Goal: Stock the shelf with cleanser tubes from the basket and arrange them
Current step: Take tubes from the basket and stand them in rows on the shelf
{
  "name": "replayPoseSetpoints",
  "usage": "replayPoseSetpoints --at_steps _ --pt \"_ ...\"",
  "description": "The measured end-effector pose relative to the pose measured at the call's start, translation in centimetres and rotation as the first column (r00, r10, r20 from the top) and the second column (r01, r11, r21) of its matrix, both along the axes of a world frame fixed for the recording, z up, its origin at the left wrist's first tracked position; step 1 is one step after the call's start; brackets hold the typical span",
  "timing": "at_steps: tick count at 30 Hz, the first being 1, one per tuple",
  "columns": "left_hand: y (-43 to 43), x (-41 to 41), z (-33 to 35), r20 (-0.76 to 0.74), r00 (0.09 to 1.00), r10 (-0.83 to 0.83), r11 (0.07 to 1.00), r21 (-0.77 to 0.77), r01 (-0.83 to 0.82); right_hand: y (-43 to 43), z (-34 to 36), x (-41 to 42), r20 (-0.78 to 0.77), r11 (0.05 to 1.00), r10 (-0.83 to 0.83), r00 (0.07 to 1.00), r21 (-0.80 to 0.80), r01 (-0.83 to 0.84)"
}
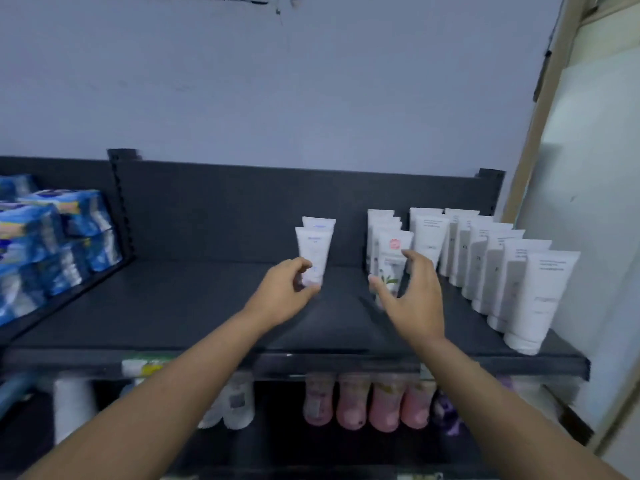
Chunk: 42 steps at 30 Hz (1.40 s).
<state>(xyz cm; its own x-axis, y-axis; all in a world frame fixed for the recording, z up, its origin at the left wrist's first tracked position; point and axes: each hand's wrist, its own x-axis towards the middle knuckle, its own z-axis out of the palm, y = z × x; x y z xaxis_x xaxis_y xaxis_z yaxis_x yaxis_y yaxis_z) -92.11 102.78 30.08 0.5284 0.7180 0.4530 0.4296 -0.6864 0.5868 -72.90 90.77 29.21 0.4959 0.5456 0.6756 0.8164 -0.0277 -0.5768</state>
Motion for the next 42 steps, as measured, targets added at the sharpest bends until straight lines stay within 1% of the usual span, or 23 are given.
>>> replayPoseSetpoints --at_steps 2,4,6,9,11,12,14,16,18,20,22,25,28,31,33,36,37,39,40,42 --pt "-1.5 -5.0 0.0 -0.075 0.993 0.093 0.988 0.13 -0.083 0.0 -0.5 -5.4 0.167 0.998 0.059 0.984 0.012 -0.062" --pt "-3.0 -11.0 -0.6 -0.194 0.957 0.216 0.961 0.218 -0.173 0.1 -2.0 -11.7 0.254 0.985 0.167 0.953 -0.004 -0.171" --pt "-4.5 -17.7 -1.7 -0.276 0.905 0.324 0.927 0.284 -0.246 0.7 -4.0 -18.6 0.351 0.955 0.289 0.891 -0.044 -0.293" --pt "-6.6 -28.4 -4.1 -0.346 0.814 0.467 0.871 0.339 -0.356 2.1 -6.6 -28.8 0.396 0.865 0.497 0.772 -0.156 -0.477" --pt "-7.9 -35.4 -6.0 -0.4 0.725 0.561 0.826 0.318 -0.465 2.7 -8.5 -35.5 0.357 0.775 0.63 0.689 -0.224 -0.592" --pt "-8.3 -37.3 -6.6 -0.429 0.684 0.59 0.807 0.304 -0.506 2.9 -9.3 -37.4 0.332 0.743 0.668 0.666 -0.255 -0.619" --pt "-9.6 -44.1 -8.2 -0.49 0.582 0.65 0.744 0.254 -0.618 3.6 -11.5 -43.8 0.284 0.648 0.761 0.584 -0.297 -0.701" --pt "-10.5 -48.3 -9.5 -0.54 0.501 0.677 0.693 0.237 -0.681 4.2 -13.4 -47.5 0.236 0.58 0.815 0.53 -0.36 -0.731" --pt "-11.5 -53.6 -11.4 -0.579 0.426 0.695 0.62 0.184 -0.762 5.2 -15.6 -52.3 0.184 0.473 0.88 0.438 -0.426 -0.771" --pt "-12.4 -57.6 -13.6 -0.624 0.344 0.702 0.533 0.14 -0.834 6.4 -17.8 -56.2 0.111 0.378 0.919 0.377 -0.511 -0.772" --pt "-12.9 -60.5 -16.1 -0.666 0.295 0.685 0.471 0.095 -0.877 7.7 -19.8 -59.6 0.015 0.274 0.941 0.337 -0.615 -0.739" --pt "-12.8 -63.4 -19.8 -0.714 0.242 0.656 0.383 0.039 -0.923 10.4 -23.5 -63.6 -0.151 0.113 0.931 0.333 -0.747 -0.655" --pt "-11.9 -65.6 -23.4 -0.751 0.197 0.63 0.271 -0.026 -0.962 13.7 -27.8 -66.8 -0.263 -0.024 0.902 0.343 -0.822 -0.569" --pt "-10.2 -67.1 -27.2 -0.787 0.187 0.588 0.158 -0.115 -0.981 16.7 -32.8 -69.3 -0.293 -0.092 0.859 0.419 -0.895 -0.437" --pt "-9.3 -67.6 -29.7 -0.819 0.2 0.537 0.102 -0.173 -0.98 18.0 -36.1 -70.6 -0.31 -0.142 0.827 0.469 -0.923 -0.359" --pt "-8.4 -67.9 -33.7 -0.84 0.193 0.507 0.023 -0.211 -0.977 19.6 -40.8 -71.9 -0.286 -0.175 0.819 0.497 -0.95 -0.258" --pt "-8.2 -67.9 -34.8 -0.845 0.194 0.499 -0.006 -0.227 -0.974 20.2 -41.9 -72.2 -0.281 -0.182 0.807 0.519 -0.955 -0.234" --pt "-8.0 -67.6 -37.1 -0.853 0.206 0.48 -0.058 -0.265 -0.963 20.9 -44.4 -72.5 -0.273 -0.2 0.754 0.597 -0.962 -0.187" --pt "-7.9 -67.5 -38.1 -0.853 0.218 0.474 -0.078 -0.287 -0.955 21.1 -45.5 -72.5 -0.29 -0.229 0.721 0.629 -0.957 -0.179" --pt "-7.6 -67.1 -40.1 -0.852 0.255 0.458 -0.106 -0.336 -0.936 21.2 -47.8 -72.7 -0.364 -0.297 0.628 0.688 -0.929 -0.22"
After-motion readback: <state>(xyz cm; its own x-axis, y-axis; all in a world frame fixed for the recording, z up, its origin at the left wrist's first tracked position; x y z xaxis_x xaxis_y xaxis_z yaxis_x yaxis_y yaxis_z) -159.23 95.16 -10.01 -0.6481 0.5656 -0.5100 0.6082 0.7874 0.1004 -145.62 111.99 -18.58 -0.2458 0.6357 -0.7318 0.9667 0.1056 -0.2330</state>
